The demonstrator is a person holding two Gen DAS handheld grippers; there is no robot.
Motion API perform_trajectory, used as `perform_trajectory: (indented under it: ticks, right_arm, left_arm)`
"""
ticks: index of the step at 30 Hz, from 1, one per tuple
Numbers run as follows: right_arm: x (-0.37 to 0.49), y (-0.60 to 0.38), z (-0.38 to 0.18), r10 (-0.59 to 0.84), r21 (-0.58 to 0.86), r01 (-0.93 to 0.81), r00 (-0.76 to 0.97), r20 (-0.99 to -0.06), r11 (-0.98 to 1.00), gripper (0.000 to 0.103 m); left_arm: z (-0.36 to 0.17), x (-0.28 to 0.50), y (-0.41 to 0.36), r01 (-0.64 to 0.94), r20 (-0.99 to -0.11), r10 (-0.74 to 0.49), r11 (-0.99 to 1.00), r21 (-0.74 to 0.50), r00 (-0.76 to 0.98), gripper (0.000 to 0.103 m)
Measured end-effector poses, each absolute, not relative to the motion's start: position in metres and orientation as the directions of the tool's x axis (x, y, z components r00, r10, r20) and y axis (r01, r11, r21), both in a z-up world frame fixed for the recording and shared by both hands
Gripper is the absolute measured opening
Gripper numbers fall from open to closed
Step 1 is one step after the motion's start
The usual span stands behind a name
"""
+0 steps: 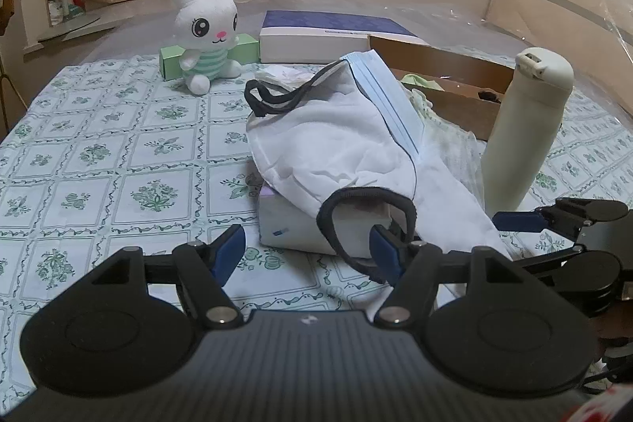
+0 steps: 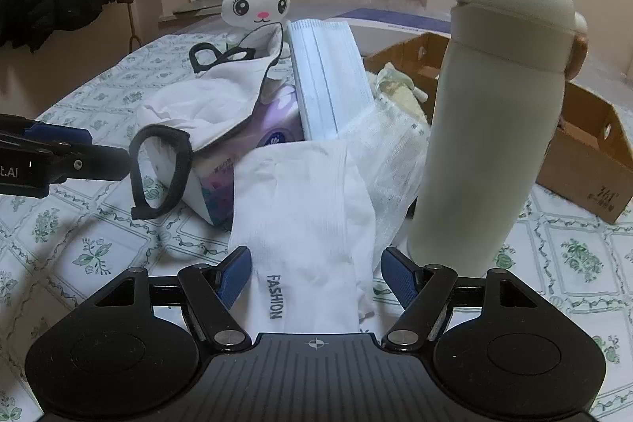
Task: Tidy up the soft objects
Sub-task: 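Grasp the white 'FASHION' sock with the right gripper, then lift the sock with the right gripper while the left gripper grasps the black foam pad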
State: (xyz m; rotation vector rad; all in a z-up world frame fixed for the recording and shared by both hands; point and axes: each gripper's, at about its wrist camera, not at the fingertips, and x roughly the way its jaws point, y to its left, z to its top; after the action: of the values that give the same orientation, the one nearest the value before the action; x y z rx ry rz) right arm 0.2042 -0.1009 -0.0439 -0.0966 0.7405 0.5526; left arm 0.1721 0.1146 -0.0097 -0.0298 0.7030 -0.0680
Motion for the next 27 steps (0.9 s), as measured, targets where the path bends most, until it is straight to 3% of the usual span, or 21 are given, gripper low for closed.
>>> perform_trajectory:
  ticks: [1, 5, 10, 27]
  right_arm:
    - [0.205, -0.101, -0.045, 0.447, 0.113, -0.510, 0.601, -0.663, 0.853, 0.056]
    - [0.201, -0.099, -0.044, 0.454, 0.106, -0.523, 0.600, -0.658, 0.846, 0.040]
    - [0.194, -0.094, -0.039, 0.454, 0.082, -0.541, 0.604, -0.655, 0.837, 0.010]
    - [0.147, -0.100, -0.017, 0.530, 0.088, -0.606, 0.606, -0.594, 0.791, 0.003]
  left_arm:
    - [-0.010, 0.172, 0.115, 0.053, -0.646, -0.074, 0.997, -0.052, 0.760, 0.066]
    - [-0.013, 0.173, 0.116, 0.050, -0.648, -0.075, 0.997, -0.057, 0.758, 0.066]
    - [-0.012, 0.172, 0.117, 0.044, -0.648, -0.073, 0.997, -0.060, 0.758, 0.066]
    - [-0.003, 0.156, 0.121, 0.033, -0.636, -0.061, 0.998, -0.055, 0.769, 0.066]
